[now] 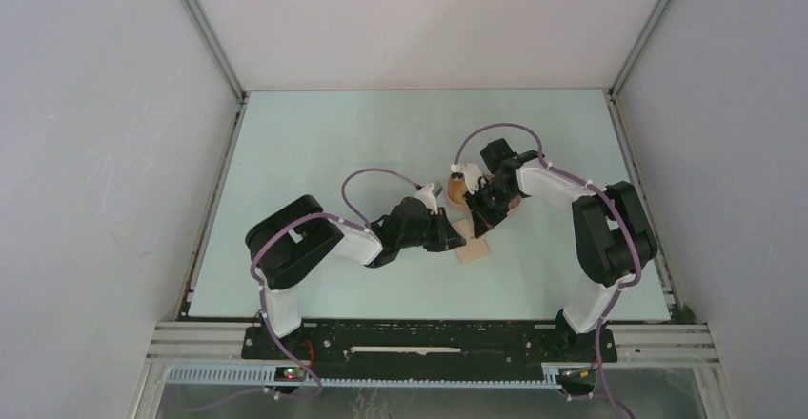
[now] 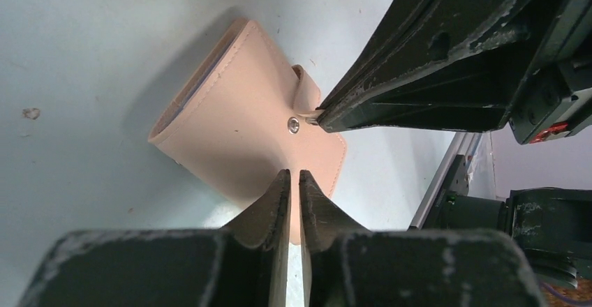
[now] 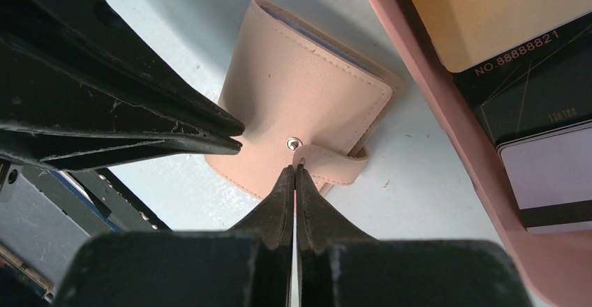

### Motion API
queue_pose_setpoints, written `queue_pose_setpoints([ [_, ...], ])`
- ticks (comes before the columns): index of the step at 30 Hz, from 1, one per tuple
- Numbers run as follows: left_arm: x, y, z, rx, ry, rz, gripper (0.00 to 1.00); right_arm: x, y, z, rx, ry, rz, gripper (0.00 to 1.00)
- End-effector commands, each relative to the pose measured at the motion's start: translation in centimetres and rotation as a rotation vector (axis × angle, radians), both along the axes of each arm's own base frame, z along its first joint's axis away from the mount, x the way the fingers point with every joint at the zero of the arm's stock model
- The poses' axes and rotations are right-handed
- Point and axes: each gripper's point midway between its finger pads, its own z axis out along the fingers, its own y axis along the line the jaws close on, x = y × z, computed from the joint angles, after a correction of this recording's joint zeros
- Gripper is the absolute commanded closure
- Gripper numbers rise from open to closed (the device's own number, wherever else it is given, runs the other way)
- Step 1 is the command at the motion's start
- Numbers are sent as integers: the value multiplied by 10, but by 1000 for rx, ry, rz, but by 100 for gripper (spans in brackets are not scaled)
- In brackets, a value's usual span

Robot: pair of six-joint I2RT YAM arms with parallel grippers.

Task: Put the credit cards into the card holder
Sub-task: Close the card holder at the center of the board.

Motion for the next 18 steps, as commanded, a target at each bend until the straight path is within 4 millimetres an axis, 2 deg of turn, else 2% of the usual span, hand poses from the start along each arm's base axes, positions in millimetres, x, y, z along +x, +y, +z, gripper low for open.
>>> queue_pose_setpoints([
  [1, 3, 3, 0, -18, -2, 13, 87, 9, 3, 6, 4, -22, -5, 96],
  [10, 3, 3, -1, -19, 1, 10, 88, 6, 9, 2, 22, 21, -13, 89],
  [18, 3, 3, -1, -19, 2, 10, 88, 7, 7, 11, 49, 23, -37, 85],
])
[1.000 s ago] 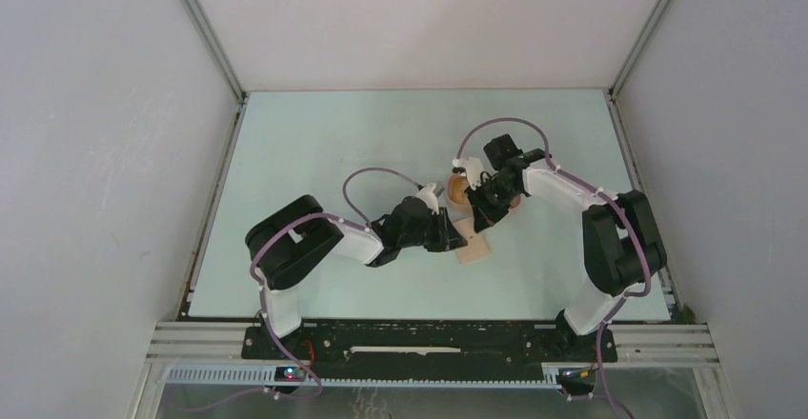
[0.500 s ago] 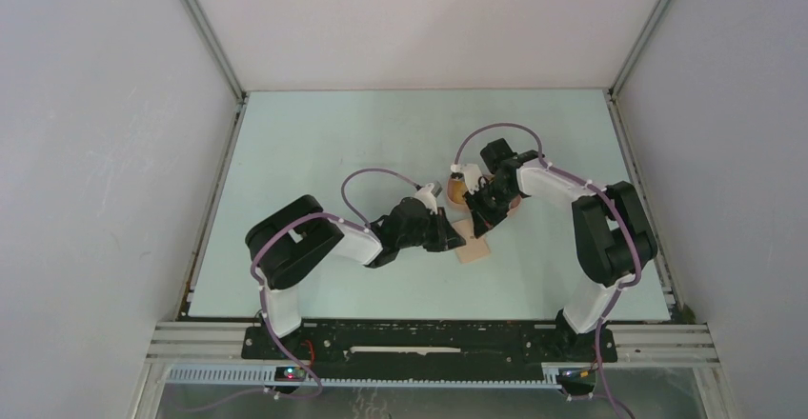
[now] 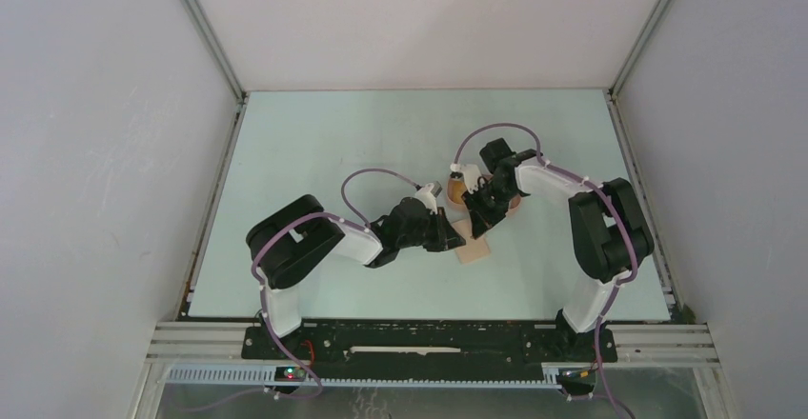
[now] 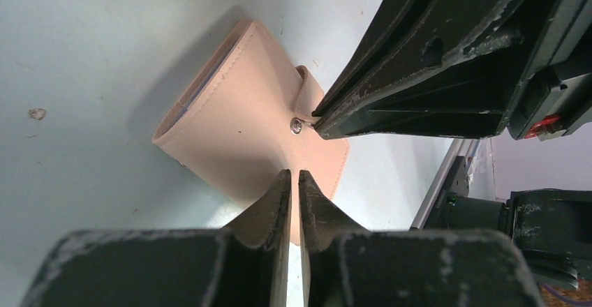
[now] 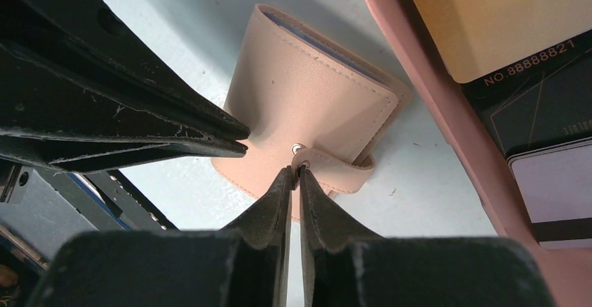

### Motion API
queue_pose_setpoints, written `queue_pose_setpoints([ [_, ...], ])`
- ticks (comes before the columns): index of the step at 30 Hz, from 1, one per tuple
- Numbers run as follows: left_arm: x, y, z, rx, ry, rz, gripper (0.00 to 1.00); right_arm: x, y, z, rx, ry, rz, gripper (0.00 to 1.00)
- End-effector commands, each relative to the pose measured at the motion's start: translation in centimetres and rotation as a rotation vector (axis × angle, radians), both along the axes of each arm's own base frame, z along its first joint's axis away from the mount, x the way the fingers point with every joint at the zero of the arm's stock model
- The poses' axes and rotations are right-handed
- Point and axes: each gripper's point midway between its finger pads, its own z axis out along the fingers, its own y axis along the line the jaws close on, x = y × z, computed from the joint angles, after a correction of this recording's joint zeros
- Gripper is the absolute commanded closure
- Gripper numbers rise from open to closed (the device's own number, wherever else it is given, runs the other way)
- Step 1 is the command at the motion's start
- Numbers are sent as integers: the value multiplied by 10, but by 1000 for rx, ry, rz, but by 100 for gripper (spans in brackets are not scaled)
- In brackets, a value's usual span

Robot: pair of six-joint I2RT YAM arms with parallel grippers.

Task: Put the credit cards into the card holder
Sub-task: Close the card holder at the center of the board.

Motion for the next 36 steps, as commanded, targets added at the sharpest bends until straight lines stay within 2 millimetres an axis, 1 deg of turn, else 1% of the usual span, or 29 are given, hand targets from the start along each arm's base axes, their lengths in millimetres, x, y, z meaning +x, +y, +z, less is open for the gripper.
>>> queue_pose_setpoints([
  [1, 2, 1, 2, -19, -2, 5, 88, 8, 4, 15, 37, -13, -31, 85],
  [4, 2, 0, 1, -19, 1, 2, 88, 9, 3, 15, 37, -10, -38, 87],
  [6, 2, 0, 1, -19, 0, 3, 88, 9, 3, 14, 36, -7, -40, 91],
  [7, 2, 0, 2, -19, 0, 3, 88, 9, 3, 13, 34, -7, -39, 95],
  [10, 2, 1, 1, -18, 3, 4, 88, 9, 4, 13, 33, -9, -43, 100],
  [23, 1, 2, 1, -21, 3, 7, 88, 8, 15, 9, 14, -29, -20, 100],
  [32, 1, 1, -2, -20, 8, 7, 90, 9, 17, 17, 23, -58, -14, 100],
  [36, 1, 1, -3, -18, 10, 6, 92, 8, 19, 18, 19, -72, -1, 100],
])
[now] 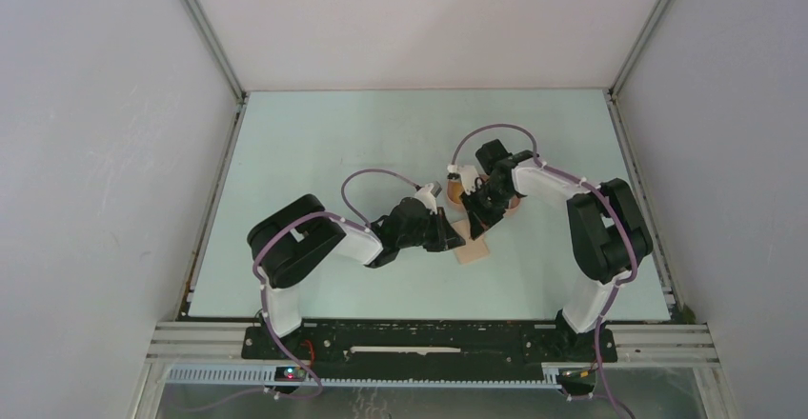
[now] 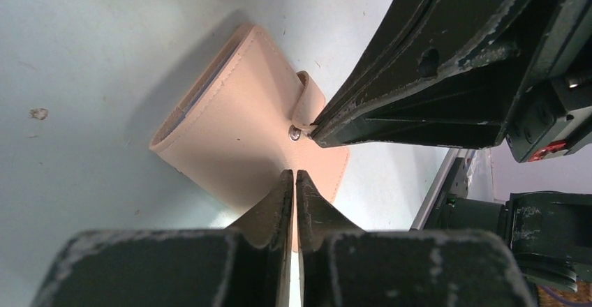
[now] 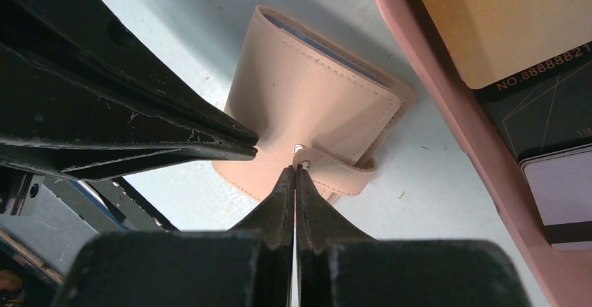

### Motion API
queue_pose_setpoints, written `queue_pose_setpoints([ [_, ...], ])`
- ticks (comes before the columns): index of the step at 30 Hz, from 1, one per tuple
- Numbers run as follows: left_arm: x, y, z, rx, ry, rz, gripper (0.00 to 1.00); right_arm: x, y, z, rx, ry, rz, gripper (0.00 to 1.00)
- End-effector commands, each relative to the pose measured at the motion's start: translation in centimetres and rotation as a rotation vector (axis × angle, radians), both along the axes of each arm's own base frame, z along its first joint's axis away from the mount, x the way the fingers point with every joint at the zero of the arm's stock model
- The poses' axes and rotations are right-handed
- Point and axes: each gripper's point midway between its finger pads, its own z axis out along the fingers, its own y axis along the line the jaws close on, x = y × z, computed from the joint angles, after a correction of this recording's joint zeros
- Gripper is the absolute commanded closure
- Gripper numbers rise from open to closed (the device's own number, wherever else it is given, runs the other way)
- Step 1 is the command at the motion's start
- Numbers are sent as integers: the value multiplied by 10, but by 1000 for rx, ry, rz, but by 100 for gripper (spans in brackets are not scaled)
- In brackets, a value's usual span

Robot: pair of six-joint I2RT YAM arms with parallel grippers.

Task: Put the credit cards into the card holder
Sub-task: Close the card holder at the center of the board.

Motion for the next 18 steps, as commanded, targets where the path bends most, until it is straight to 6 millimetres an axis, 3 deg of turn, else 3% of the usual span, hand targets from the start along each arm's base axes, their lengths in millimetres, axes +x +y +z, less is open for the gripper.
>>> queue_pose_setpoints([
  [1, 1, 1, -2, -15, 4, 1, 93, 11, 14, 19, 34, -77, 16, 100],
  [8, 1, 1, -4, -13, 8, 2, 95, 11, 16, 16, 0, -103, 36, 100],
  [18, 0, 3, -9, -5, 14, 4, 96, 21, 10, 31, -20, -191, 16, 100],
])
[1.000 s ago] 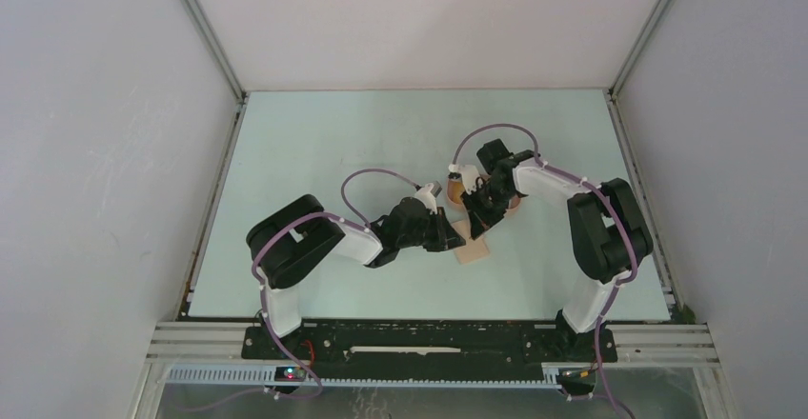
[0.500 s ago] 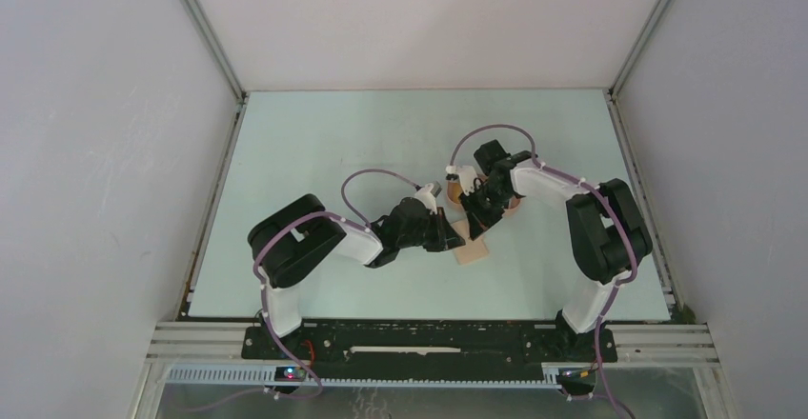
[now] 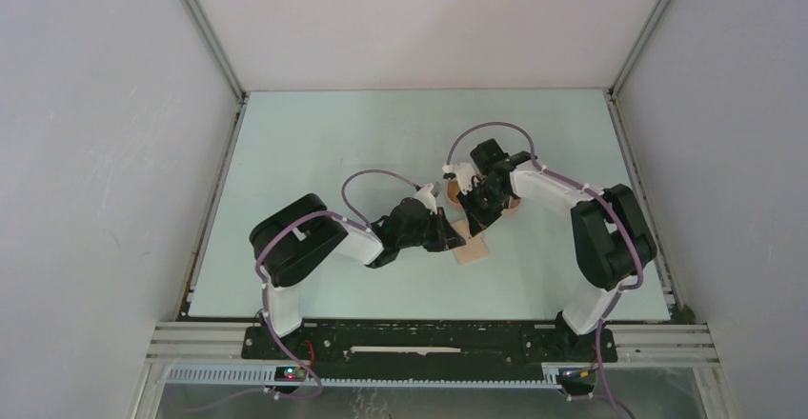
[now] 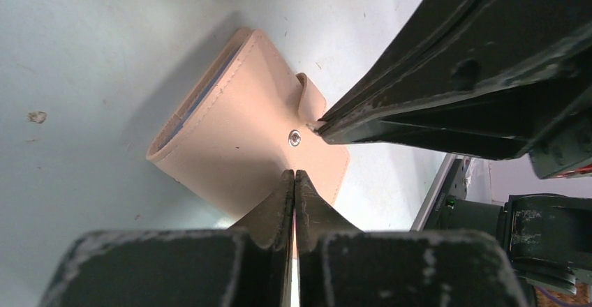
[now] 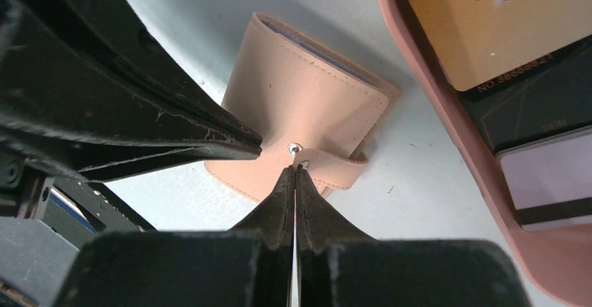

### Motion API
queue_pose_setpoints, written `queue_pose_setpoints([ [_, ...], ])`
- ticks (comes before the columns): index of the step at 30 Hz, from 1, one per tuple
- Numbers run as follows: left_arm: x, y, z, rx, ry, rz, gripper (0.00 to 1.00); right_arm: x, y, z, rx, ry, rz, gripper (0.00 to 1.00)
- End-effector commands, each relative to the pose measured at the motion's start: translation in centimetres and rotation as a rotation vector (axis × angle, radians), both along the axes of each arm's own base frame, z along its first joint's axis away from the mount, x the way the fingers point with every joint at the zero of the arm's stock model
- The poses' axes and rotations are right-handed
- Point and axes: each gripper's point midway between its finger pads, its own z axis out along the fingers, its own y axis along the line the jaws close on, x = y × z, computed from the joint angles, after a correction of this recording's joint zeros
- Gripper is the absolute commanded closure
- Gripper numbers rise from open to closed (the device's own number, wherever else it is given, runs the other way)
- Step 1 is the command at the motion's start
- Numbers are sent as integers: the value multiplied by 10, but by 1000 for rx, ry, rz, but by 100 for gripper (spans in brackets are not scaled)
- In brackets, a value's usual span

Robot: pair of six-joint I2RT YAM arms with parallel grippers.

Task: Put the credit cards into the card holder
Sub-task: Close the card holder at the center of the board.

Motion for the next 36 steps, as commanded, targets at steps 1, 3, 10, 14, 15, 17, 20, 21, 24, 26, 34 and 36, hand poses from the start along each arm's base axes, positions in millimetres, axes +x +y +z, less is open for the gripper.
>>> queue_pose_setpoints([
  [1, -1, 3, -6, 1, 10, -1, 96, 18, 7, 28, 37, -120, -9, 100],
  [3, 0, 4, -7, 2, 11, 2, 96, 18, 8, 29, 41, -120, -9, 100],
  [10, 0, 3, -6, 0, 11, 3, 97, 11, 13, 18, 29, -80, 14, 100],
  [14, 0, 3, -7, 0, 13, 2, 97, 8, 14, 10, 3, -70, 27, 100],
  [15, 0, 3, -7, -1, 12, 1, 97, 9, 14, 9, -5, -74, 27, 100],
  [17, 0, 3, -6, -1, 12, 1, 97, 9, 13, 6, -17, -75, 26, 100],
  [20, 0, 3, -6, -1, 12, -1, 97, 10, 11, 5, -32, -81, 26, 100],
  [21, 0, 3, -6, -1, 12, -1, 97, 10, 10, 5, -36, -81, 26, 100],
  [24, 0, 3, -6, -2, 11, -1, 97, 10, 9, 4, -45, -84, 29, 100],
  [26, 0, 3, -6, -2, 12, 0, 97, 10, 9, 5, -45, -88, 34, 100],
  [34, 0, 3, -7, -1, 13, 1, 97, 4, 12, 4, -35, -67, 59, 100],
  [36, 0, 4, -7, -2, 12, 1, 97, 2, 13, 3, -37, -63, 67, 100],
])
